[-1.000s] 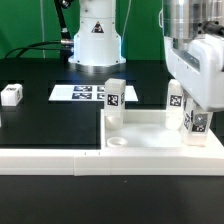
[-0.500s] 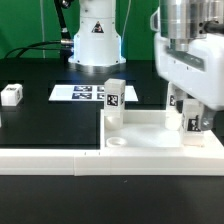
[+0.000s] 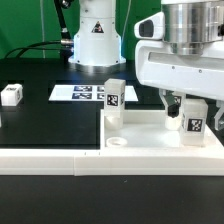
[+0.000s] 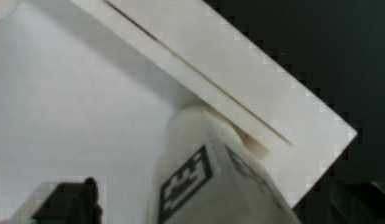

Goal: Assemble square table

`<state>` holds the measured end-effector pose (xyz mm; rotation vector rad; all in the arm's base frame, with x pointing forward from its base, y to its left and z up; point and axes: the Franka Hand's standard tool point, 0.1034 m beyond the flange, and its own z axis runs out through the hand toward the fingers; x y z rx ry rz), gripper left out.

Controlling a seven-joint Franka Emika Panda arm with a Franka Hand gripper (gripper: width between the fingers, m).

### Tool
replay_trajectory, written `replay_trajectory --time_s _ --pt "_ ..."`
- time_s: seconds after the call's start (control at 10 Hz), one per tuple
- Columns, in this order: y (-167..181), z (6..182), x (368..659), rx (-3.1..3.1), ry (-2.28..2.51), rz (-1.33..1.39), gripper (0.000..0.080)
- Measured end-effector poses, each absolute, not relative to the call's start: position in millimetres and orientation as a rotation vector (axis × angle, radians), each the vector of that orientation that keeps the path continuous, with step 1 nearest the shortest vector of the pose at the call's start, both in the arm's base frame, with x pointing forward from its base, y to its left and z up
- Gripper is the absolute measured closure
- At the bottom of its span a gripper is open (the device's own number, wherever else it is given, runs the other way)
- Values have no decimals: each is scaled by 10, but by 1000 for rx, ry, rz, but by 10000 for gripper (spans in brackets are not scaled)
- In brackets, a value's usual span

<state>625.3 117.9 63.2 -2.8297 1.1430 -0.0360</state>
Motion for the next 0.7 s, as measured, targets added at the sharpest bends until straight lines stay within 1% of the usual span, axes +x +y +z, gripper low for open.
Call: replay_trajectory --time_s 0.1,0.3,0.5,0.6,0.7 --pt "1190 670 6279 -2973 804 -69 150" --pt "1168 678 6268 -3082 201 -39 150" --pt "1171 674 6281 -3069 325 -46 150" --pt "1168 673 6281 -3068 332 -46 278" --pt "1172 672 6280 -3049 461 -42 278"
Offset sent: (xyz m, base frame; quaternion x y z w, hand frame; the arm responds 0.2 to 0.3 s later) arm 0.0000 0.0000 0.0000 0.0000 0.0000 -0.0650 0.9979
